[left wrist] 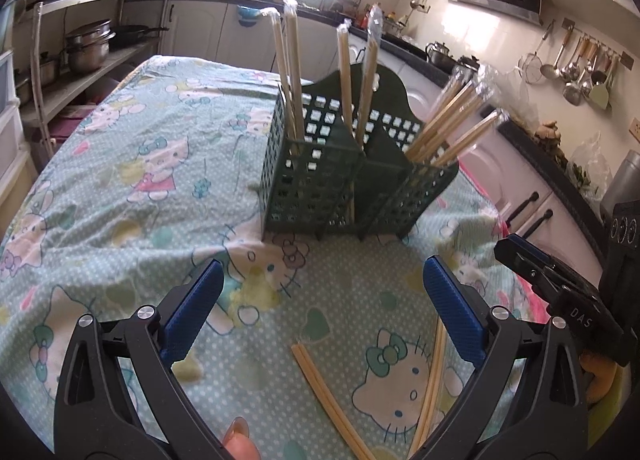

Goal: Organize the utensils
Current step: 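Raise both tools from the basket and move them down toward the last chopsticks, then close the left tool on a wooden chopstick while the right tool grasps another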

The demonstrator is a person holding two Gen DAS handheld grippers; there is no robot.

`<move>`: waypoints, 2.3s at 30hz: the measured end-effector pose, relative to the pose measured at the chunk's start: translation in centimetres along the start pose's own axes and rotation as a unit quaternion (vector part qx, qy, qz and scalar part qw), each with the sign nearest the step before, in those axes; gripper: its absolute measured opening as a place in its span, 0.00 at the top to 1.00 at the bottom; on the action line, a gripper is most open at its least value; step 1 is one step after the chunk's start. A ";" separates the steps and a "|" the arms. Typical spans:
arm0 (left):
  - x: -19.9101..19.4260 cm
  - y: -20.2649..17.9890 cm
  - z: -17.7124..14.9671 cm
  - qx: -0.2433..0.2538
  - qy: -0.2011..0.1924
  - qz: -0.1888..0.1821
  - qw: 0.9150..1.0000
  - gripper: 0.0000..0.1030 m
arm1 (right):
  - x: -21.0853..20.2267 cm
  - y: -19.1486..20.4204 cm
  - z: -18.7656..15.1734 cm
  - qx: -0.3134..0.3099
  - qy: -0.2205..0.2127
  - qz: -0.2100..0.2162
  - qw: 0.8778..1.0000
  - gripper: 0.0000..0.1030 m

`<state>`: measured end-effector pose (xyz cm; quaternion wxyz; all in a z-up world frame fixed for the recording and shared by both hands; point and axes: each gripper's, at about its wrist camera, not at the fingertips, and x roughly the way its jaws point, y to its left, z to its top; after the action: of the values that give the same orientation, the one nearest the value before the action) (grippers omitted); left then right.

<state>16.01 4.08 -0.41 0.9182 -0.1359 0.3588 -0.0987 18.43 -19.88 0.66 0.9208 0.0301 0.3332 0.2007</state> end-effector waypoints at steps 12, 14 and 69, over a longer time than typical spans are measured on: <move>0.6 -0.6 -2.3 0.020 0.033 -0.004 0.999 0.11 | 0.0 -1.0 -2.5 0.005 0.035 -0.005 0.999 0.44; 0.9 -0.5 -2.8 0.021 0.041 -0.004 0.999 0.11 | 0.1 -1.2 -2.9 0.006 0.042 -0.004 0.999 0.44; 5.1 0.3 -2.4 0.001 0.100 -0.012 0.995 0.97 | 5.1 -1.0 -3.0 0.052 0.096 0.064 0.992 0.90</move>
<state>18.05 2.52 -5.39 0.8767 -0.1286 0.4467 -0.1233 20.46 -19.07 -4.88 0.8671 0.0797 0.4272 0.2434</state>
